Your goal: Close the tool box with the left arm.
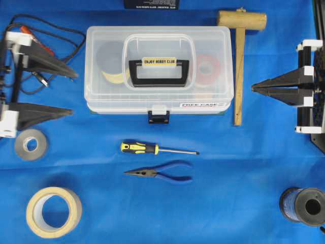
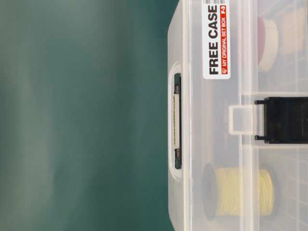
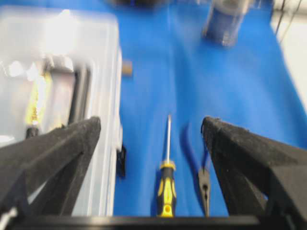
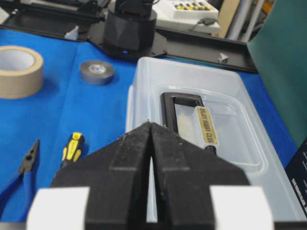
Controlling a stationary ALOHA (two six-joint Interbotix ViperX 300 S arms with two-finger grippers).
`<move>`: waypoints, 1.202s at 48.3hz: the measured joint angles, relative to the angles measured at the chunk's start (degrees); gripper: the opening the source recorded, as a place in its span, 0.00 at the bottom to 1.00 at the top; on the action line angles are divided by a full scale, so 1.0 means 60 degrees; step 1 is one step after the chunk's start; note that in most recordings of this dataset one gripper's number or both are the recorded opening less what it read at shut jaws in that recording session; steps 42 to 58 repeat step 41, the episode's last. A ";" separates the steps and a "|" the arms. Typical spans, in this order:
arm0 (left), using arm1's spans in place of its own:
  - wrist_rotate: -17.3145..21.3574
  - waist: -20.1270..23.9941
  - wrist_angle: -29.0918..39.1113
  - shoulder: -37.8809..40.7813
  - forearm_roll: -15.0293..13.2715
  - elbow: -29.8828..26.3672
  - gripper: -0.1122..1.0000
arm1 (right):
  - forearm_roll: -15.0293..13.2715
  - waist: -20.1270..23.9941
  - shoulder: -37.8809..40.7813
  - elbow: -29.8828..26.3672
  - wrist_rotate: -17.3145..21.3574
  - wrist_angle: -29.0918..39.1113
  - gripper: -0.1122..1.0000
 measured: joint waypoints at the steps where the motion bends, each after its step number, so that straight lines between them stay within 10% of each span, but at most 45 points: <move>1: 0.0000 0.0000 -0.0190 -0.0205 0.0000 0.0220 0.93 | 0.0000 0.0000 0.0000 0.0000 0.0000 0.0000 0.10; 26: -0.0029 0.0000 -0.2534 -0.3252 -0.0029 0.4570 0.93 | -0.0117 0.0000 -0.0161 0.0000 0.0015 0.0000 0.10; 58: -0.0015 0.0000 -0.2607 -0.3325 -0.0059 0.5098 0.93 | -0.0117 0.0000 -0.0161 0.0000 0.0000 0.0000 0.10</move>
